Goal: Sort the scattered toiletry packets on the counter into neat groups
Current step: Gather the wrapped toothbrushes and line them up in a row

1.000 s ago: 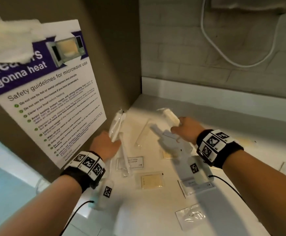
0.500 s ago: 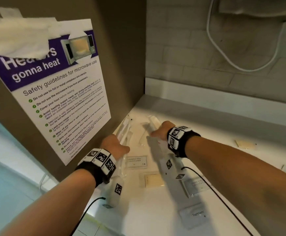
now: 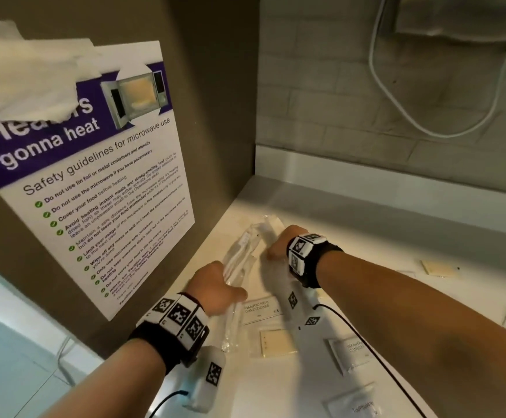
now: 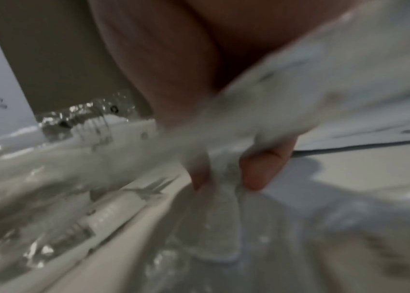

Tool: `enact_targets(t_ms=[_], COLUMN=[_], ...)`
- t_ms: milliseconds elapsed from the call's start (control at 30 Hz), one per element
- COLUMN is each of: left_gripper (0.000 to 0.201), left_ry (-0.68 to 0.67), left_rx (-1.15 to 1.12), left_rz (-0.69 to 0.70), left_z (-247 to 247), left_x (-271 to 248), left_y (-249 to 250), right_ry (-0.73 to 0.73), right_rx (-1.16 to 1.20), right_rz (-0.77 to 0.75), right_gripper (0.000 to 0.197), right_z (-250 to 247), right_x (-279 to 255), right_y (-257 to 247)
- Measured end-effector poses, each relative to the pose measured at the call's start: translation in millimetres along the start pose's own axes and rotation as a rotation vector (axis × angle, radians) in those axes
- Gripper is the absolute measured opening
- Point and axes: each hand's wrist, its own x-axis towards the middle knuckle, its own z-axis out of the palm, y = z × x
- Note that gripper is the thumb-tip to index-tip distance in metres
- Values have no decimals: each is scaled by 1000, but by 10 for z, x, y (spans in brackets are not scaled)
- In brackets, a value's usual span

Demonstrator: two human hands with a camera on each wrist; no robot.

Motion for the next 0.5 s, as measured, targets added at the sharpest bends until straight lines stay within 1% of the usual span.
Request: enact_targets(t_ms=[67,133,233,400,500], left_gripper=[51,54,47,39,40], left_ry=[-64,-130,-228,-399,-432], left_rx=[-14,-31,-33,-14,-18], left_rz=[15,40,97,157,175], left_z=[71,187,408,769,823], left_x=[1,-6,-46,-124,-104], left_y=[109,237,459,778,865], right_ry=[-40,-40,-10,-9,-24], right_rx=[35,57,121,68,37], right_rz=[44,97,169,262,288], right_gripper=[31,29,24,27,29], right_z=[-47,-90,-113,-230,-311], right_x=[-16,-51,-87,-250,-356], right_y=[174,381,688,1155,1429])
